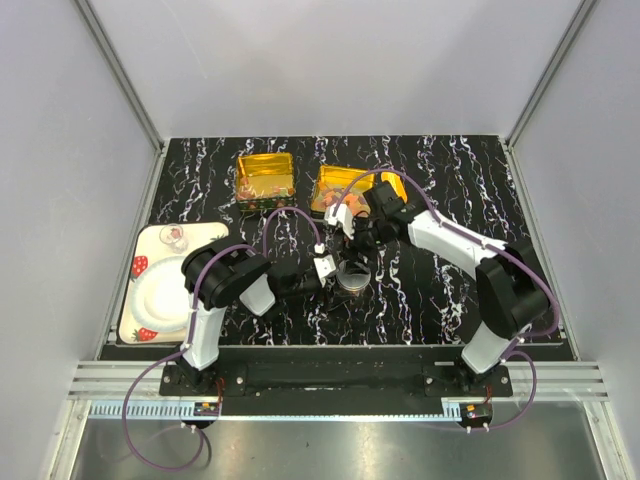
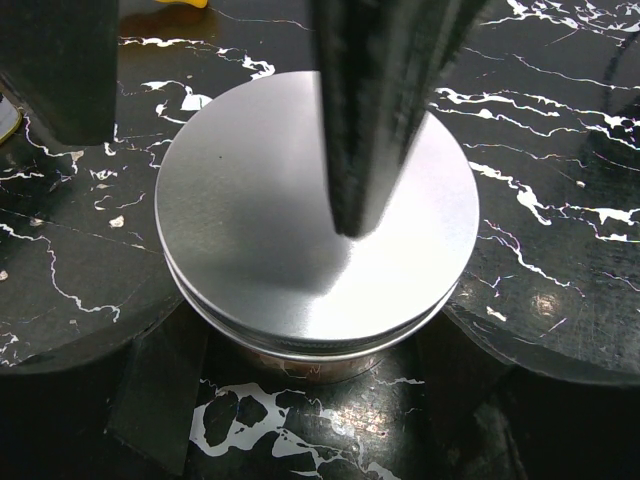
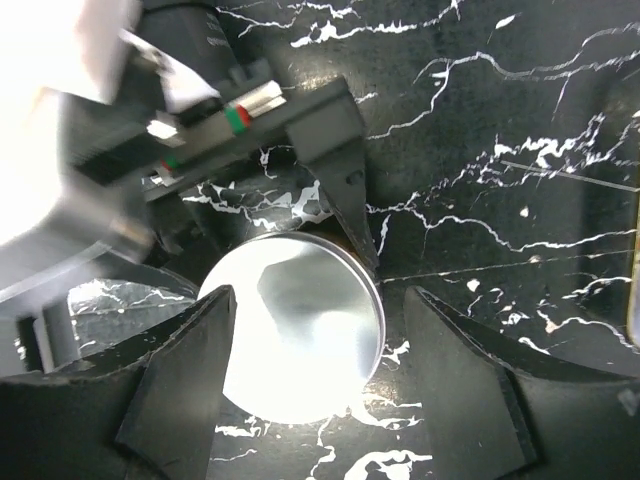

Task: Pack the candies
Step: Screw the bottle lid onto the packing bottle.

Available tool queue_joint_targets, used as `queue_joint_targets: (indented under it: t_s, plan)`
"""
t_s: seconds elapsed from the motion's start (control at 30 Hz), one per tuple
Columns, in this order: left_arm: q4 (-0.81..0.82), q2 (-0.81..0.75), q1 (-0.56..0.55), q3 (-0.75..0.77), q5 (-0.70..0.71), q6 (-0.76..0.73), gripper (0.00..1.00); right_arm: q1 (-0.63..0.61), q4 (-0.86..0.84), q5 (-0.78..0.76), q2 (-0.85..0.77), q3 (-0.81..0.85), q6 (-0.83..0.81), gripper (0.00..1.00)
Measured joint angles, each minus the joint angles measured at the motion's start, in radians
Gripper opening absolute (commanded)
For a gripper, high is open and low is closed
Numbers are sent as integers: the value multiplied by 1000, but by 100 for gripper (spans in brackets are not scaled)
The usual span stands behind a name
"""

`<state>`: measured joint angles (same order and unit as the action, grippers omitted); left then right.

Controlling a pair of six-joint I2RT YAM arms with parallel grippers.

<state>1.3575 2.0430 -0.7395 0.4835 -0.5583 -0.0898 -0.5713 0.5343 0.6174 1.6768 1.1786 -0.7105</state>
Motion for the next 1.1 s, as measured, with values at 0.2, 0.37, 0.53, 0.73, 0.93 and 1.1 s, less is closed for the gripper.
queue_joint_targets:
  t_s: [0.2, 0.37, 0.53, 0.73, 0.93, 1.1]
  plan:
    - [0, 0, 0, 0, 0, 0, 41, 53, 48, 86, 50, 29, -19, 75]
    - [0, 0, 0, 0, 0, -2, 41, 69, 64, 143, 76, 47, -30, 73]
    - [0, 0, 0, 0, -1, -6, 41, 69, 75, 187, 90, 48, -42, 70]
    - [1, 0, 0, 0, -1, -6, 41, 72, 88, 217, 121, 71, -45, 54]
    - [2, 0, -1, 0, -5, -12, 41, 80, 104, 216, 142, 97, -71, 38]
    - [2, 0, -3, 0, -11, -14, 41, 81, 106, 201, 142, 94, -105, 35]
